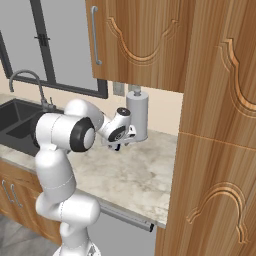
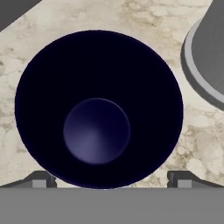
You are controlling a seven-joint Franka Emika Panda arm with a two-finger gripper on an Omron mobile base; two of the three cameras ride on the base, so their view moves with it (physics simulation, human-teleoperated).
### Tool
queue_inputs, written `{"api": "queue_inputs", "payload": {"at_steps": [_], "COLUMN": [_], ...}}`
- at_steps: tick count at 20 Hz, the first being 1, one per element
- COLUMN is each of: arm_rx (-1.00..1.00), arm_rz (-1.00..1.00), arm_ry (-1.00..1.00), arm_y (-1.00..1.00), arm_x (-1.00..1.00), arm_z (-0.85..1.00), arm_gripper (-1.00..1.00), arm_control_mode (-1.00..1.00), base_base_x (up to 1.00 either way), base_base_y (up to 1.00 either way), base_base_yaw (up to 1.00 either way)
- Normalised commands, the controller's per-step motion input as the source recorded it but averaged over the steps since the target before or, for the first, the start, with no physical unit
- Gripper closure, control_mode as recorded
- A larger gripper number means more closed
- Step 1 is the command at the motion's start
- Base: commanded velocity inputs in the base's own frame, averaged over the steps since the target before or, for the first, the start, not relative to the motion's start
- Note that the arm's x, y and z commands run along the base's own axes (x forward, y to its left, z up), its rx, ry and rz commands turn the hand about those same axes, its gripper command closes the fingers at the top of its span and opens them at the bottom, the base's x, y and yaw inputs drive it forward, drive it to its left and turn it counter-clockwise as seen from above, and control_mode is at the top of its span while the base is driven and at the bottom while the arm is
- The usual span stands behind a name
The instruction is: Clear the mugs and bowl far away from the sink.
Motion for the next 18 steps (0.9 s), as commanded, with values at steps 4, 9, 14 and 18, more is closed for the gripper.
{"api": "queue_inputs", "payload": {"at_steps": [4, 9, 14, 18], "arm_rx": [0.0, 0.01, 0.0, 0.0], "arm_rz": [0.0, 0.0, 0.0, 0.0], "arm_ry": [0.0, 0.0, 0.0, 0.0], "arm_y": [0.0, 0.0, 0.0, 0.0], "arm_x": [0.0, 0.0, 0.0, 0.0], "arm_z": [-0.01, -0.1, 0.0, 0.04], "arm_gripper": [-1.0, 1.0, 1.0, 1.0], "arm_control_mode": [-1.0, -1.0, -1.0, -1.0], "base_base_x": [0.0, 0.0, 0.0, 0.0], "base_base_y": [0.0, 0.0, 0.0, 0.0], "base_base_yaw": [0.0, 0.0, 0.0, 0.0]}}
